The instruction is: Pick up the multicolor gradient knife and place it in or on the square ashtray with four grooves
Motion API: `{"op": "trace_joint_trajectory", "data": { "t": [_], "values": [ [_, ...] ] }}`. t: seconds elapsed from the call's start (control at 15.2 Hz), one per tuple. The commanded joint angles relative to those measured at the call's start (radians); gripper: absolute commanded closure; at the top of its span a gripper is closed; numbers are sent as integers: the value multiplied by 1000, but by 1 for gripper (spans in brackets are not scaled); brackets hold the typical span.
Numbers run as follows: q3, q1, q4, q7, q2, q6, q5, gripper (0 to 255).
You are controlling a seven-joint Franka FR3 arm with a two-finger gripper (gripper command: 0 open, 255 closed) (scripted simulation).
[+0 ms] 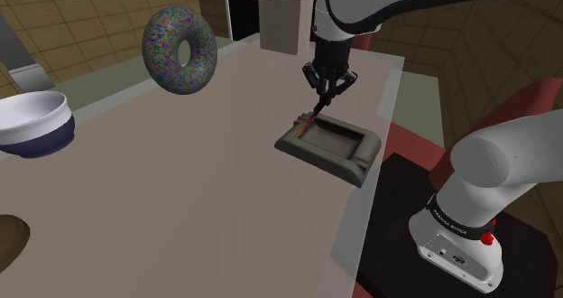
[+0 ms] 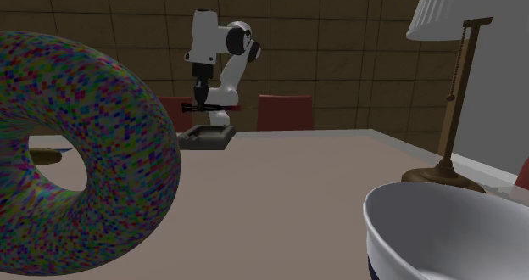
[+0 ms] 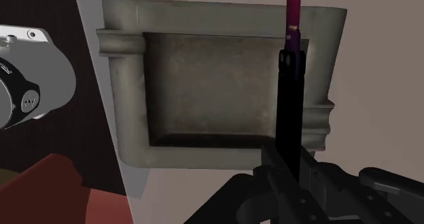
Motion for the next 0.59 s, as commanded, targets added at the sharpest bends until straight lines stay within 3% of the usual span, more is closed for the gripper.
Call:
{"op": "trace_joint_trajectory", "data": {
  "t": [0.0,0.13,0.53],
  "values": [
    [-53,4,-49,-54,-42,-1,-8,255],
    [-104,4,-91,-104,-84,-7,-21,255],
    [-77,10,-159,-100,-68,78,-2,255]
  ]
}}
